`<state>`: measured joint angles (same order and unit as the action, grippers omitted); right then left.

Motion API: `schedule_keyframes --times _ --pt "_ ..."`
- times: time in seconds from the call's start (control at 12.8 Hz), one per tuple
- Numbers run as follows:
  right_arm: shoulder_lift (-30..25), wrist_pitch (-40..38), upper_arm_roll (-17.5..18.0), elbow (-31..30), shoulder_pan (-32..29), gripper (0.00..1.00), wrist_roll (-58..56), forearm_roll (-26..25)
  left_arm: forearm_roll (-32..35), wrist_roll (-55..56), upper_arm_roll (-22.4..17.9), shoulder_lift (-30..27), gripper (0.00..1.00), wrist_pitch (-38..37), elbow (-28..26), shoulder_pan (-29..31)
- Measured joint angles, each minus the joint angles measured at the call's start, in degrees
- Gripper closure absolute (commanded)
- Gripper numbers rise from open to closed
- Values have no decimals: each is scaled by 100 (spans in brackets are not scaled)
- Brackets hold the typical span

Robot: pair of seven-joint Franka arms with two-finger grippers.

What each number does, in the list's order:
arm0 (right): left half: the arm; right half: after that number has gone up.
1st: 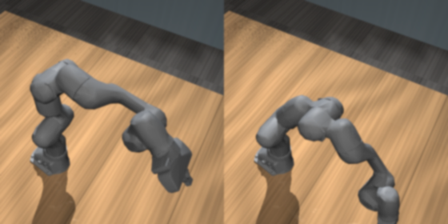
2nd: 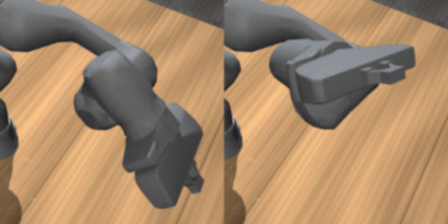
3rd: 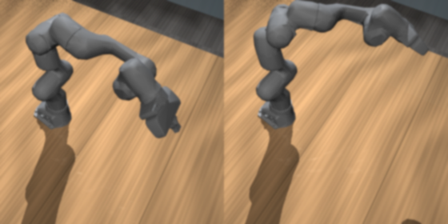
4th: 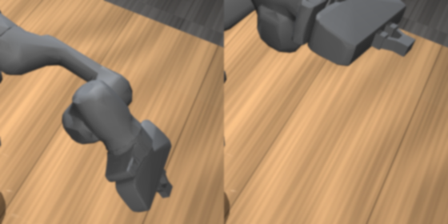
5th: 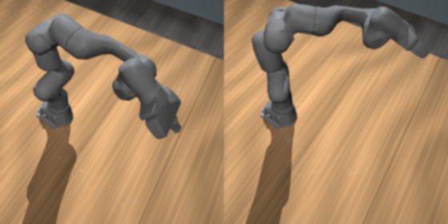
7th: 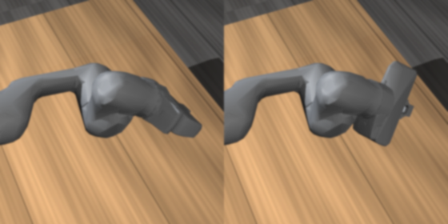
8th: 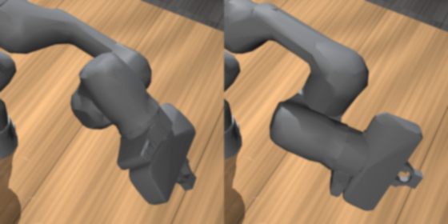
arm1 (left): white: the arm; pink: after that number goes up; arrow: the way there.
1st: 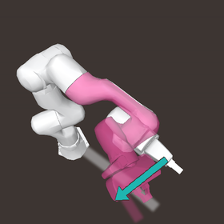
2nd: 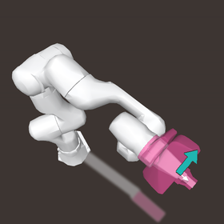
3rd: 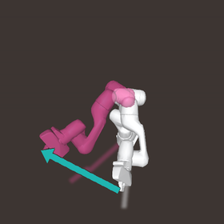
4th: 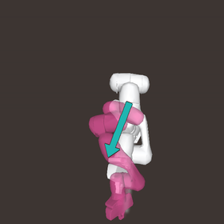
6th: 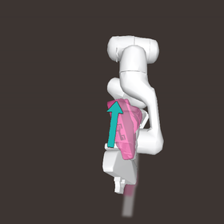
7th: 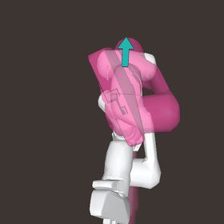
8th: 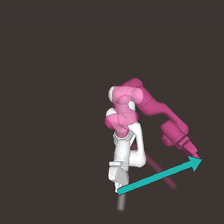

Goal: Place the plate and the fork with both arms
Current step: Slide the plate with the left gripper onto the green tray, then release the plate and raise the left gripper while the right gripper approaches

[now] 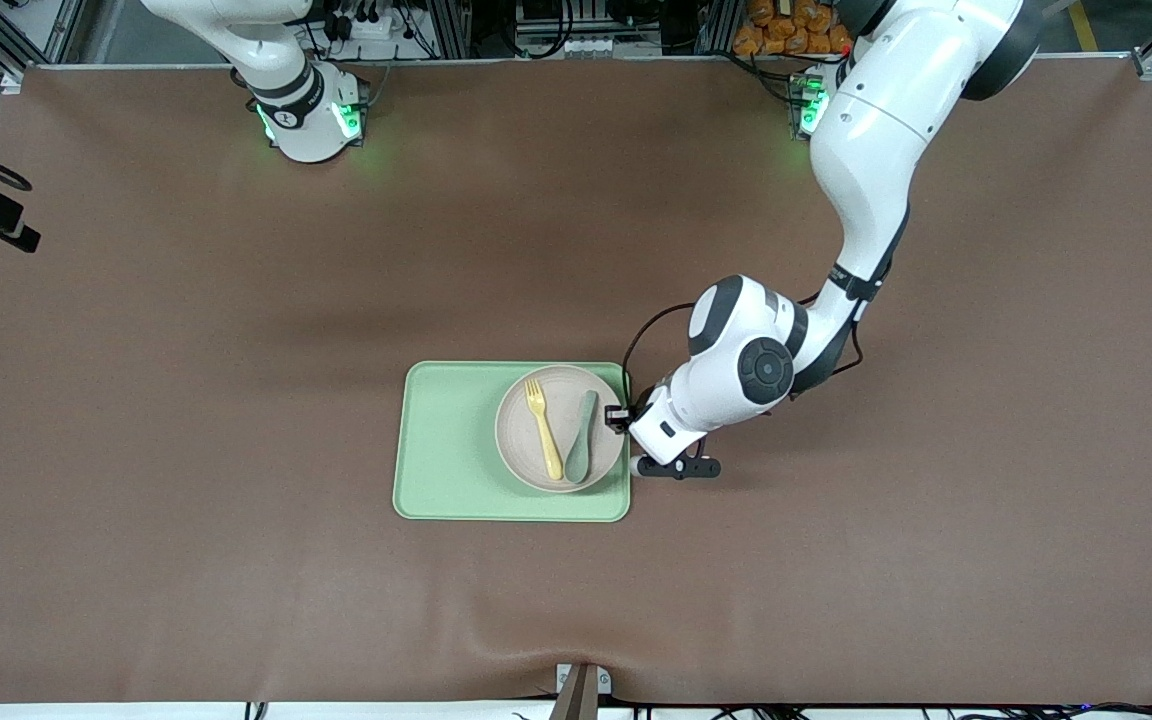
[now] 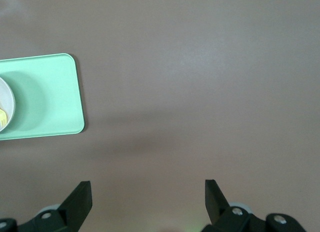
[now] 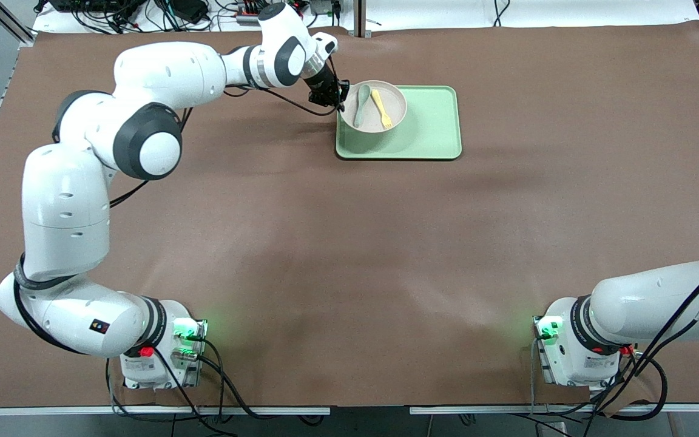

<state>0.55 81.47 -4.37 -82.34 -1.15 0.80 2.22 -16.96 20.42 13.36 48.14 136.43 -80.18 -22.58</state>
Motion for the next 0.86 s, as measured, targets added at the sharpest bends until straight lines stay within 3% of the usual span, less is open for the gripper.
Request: schedule_keyframes --times 0.55,0.63,0.7,0.78,0.86 --pt "376 26 -3 -90 -23 0 0 0 0 -44 -356 430 100 561 114 -427" --pt "489 44 -3 -96 -26 0 0 0 0 -62 -360 450 96 597 121 -428" --pt "596 68 -3 -97 -29 0 0 0 0 -72 -360 458 56 630 130 -433" --pt "676 106 -1 -97 -30 0 0 0 0 -73 -360 460 40 640 135 -438" --pt "726 128 8 -97 -29 0 0 1 0 -73 -361 461 0 650 140 -438"
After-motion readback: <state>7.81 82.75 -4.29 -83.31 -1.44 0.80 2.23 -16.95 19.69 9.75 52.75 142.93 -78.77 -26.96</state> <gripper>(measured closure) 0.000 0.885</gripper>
